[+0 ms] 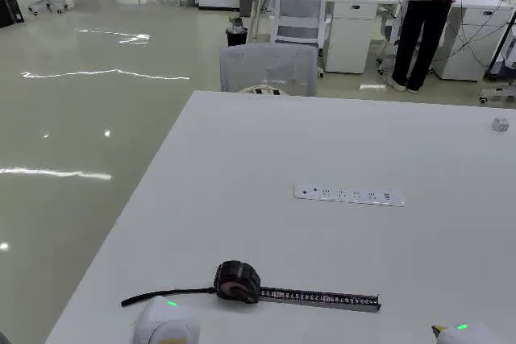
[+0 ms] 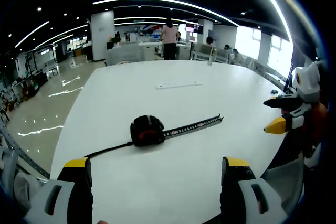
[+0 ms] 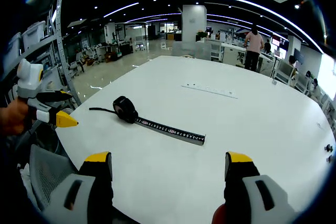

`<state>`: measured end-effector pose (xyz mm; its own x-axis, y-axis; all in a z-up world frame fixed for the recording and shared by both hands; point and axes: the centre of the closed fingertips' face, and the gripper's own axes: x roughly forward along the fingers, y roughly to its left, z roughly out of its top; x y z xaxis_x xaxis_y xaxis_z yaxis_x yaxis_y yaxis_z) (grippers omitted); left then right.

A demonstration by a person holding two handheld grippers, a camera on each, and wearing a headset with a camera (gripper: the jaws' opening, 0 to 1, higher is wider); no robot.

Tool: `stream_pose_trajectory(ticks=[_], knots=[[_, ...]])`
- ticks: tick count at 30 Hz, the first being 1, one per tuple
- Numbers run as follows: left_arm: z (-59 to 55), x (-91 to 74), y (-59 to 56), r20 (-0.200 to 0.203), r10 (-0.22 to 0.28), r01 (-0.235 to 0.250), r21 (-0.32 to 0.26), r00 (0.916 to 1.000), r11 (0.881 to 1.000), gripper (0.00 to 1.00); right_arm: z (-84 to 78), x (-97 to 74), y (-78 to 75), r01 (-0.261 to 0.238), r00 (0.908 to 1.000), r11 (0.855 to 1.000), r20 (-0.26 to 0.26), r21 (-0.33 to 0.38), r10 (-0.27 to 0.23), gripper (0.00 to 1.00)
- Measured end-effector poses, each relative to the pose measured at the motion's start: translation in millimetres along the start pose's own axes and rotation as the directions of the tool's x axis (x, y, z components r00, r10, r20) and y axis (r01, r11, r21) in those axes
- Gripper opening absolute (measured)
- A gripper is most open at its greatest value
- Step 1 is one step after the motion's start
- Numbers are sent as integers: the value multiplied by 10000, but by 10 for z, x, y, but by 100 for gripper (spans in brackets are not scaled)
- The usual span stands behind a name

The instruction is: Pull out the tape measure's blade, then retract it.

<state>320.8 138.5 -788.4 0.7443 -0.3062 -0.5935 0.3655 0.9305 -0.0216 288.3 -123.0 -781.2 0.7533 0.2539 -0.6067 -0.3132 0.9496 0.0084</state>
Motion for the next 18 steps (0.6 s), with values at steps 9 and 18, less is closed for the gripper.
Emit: stream_pose_trajectory(ticks=[9, 18], knots=[[49, -76, -8, -201, 562, -563, -67, 9982, 9984, 100, -103, -84, 2, -54, 9994, 9999, -339, 158, 59, 92], [73, -71, -31, -390, 921, -928, -166, 9950, 9955, 100, -142, -70, -35, -58, 9989, 9998, -454, 189, 66, 92]])
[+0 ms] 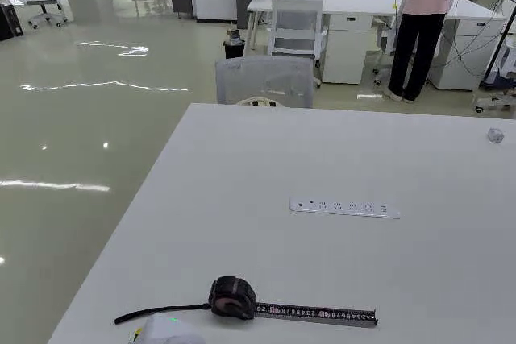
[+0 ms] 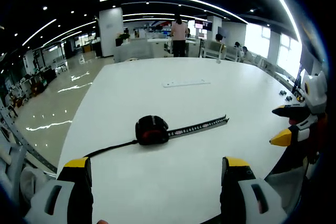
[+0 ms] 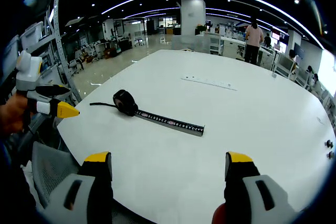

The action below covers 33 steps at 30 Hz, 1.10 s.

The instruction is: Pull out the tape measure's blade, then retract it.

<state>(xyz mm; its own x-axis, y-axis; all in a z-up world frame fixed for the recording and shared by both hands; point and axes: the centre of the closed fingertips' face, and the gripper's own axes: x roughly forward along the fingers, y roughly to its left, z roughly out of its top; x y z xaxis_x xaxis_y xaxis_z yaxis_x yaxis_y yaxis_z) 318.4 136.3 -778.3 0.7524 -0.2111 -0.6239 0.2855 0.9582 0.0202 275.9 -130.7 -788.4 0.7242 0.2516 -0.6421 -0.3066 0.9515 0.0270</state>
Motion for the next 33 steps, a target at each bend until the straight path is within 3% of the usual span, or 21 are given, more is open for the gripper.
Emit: stream_pose_trajectory(ticks=[2, 5, 7, 24, 33], knots=[[15, -10, 45, 52, 303, -303, -64, 9995, 9995, 100, 23, 6, -8, -3, 10000, 10000, 30, -46, 3, 92], [17, 3, 62, -3, 390, -390, -233, 9992, 9990, 100, 47, 16, -11, -51, 10000, 10000, 29, -79, 51, 91], [-1, 23, 56, -127, 358, -365, -540, 9993, 9979, 100, 41, 40, -6, -124, 9999, 9999, -39, -113, 124, 91], [30, 150, 89, -172, 746, -758, -869, 9971, 9933, 99, 12, 168, 5, -517, 9976, 9973, -494, -528, 491, 90], [-22, 261, 90, -380, 770, -806, -1032, 9963, 9914, 97, -37, 264, -4, -719, 9948, 9946, -770, -744, 662, 89]])
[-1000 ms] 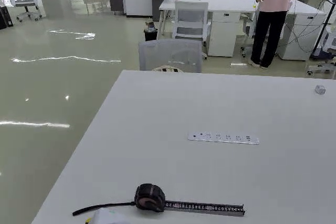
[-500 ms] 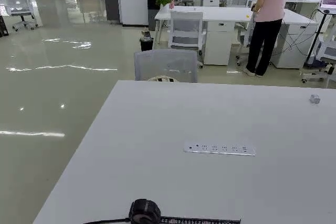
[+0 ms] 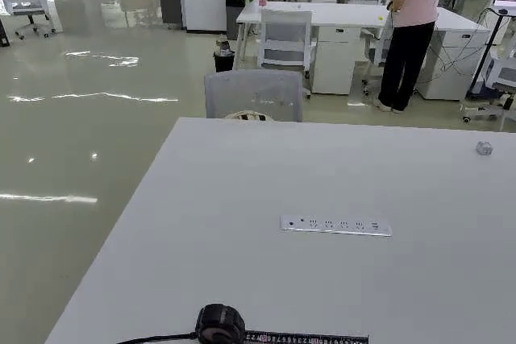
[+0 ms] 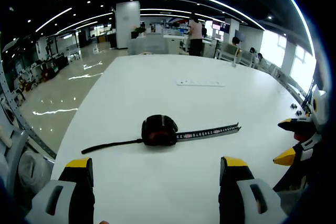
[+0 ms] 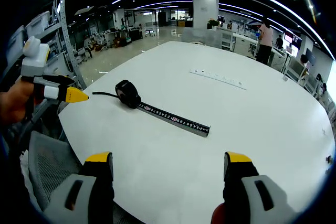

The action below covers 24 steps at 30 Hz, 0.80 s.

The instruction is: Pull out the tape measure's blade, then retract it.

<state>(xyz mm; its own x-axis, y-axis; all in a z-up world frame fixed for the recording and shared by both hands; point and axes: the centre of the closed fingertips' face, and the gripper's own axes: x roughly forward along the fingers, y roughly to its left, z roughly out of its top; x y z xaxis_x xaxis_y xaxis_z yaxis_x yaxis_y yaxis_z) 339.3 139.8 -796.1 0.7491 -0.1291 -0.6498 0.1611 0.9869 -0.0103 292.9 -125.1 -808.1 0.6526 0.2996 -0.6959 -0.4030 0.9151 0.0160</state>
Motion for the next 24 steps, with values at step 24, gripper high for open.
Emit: stream_pose_trajectory(ticks=[24], knots=[[-24, 337, -35, -255, -106, 95, -445, 9996, 9990, 92, 7, 331, -56, -499, 9977, 9975, -474, -510, 475, 87]])
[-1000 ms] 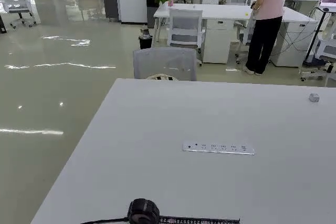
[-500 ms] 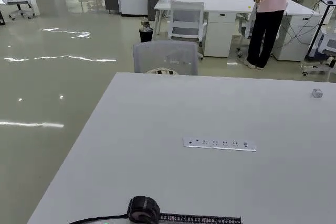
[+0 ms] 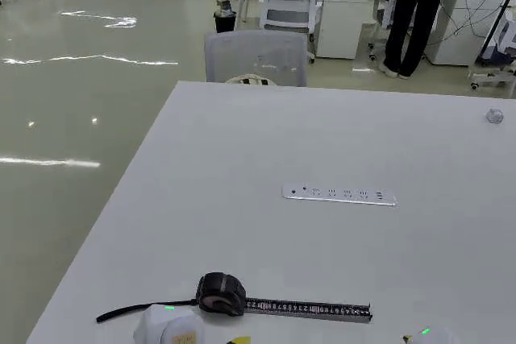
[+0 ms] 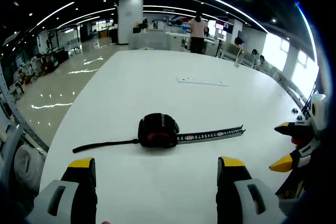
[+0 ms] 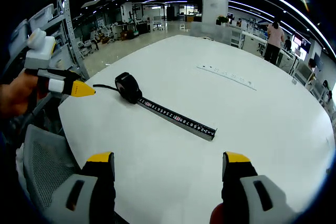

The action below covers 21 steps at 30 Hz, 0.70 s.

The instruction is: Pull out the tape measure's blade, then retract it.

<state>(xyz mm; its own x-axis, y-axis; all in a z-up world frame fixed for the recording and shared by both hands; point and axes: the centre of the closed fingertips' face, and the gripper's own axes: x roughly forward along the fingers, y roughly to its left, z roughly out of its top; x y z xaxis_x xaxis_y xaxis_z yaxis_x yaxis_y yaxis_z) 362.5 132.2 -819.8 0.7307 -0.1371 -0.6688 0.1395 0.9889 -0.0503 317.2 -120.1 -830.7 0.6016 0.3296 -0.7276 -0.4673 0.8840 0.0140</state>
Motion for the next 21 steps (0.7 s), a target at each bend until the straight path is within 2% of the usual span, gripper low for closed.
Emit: stream_pose_trajectory(ticks=[21], knots=[[8, 241, -72, -162, -39, 36, -180, 9999, 9998, 89, 31, 233, -174, -255, 9989, 9977, -421, -621, 229, 85]])
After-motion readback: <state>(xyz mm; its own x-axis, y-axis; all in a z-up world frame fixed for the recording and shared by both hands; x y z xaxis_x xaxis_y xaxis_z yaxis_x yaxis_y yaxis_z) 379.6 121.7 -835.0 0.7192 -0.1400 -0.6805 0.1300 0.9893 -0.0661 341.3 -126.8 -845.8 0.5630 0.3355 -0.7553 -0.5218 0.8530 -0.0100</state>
